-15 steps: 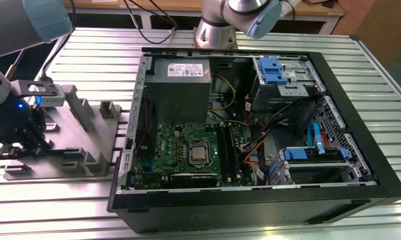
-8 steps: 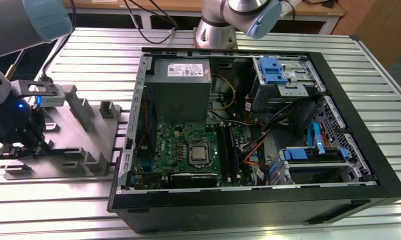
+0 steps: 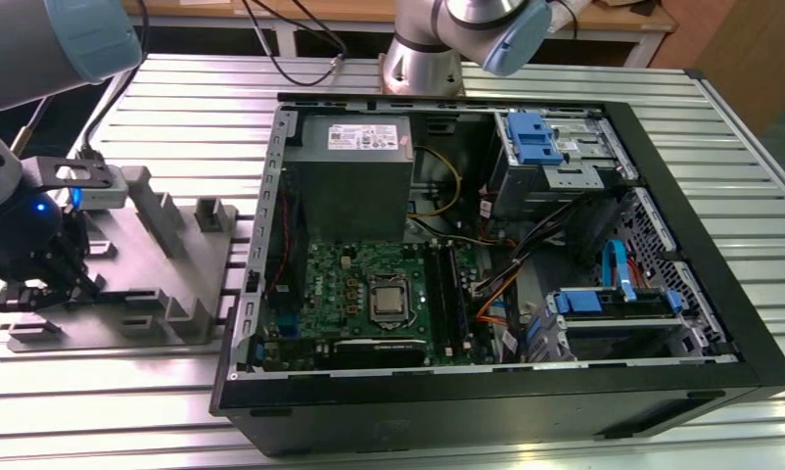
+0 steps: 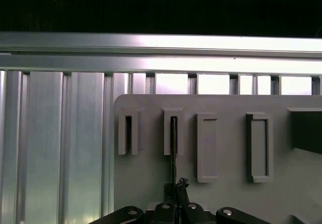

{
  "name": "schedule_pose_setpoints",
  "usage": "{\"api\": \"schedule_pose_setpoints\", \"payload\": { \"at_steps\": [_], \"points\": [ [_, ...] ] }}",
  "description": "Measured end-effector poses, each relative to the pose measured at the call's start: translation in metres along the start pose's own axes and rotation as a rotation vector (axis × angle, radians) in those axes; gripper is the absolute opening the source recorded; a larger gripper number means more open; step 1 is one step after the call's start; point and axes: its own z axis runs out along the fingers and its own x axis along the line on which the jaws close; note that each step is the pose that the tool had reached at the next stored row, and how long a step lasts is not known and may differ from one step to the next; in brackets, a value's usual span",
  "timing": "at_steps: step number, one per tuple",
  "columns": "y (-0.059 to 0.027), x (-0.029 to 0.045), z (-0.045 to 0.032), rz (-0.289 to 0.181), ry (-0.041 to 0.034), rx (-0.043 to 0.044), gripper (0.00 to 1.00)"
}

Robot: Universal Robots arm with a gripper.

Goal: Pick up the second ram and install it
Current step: 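Pick up the second ram and move it above second insertion slot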

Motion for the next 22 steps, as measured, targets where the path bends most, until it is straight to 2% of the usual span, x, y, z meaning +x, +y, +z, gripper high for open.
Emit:
{"api": "schedule_pose_setpoints", "payload": {
  "at_steps": [6,8,22],
  "points": [
    [-0.0002,0.0,0.0,0.0,0.0,0.0,0.08],
    [-0.0002,-0.0001,-0.0032,0.0,0.0,0.0,0.08],
    [-0.0001,-0.0001,-0.0034,0.0,-0.003,0.0,0.08]
  ]
}}
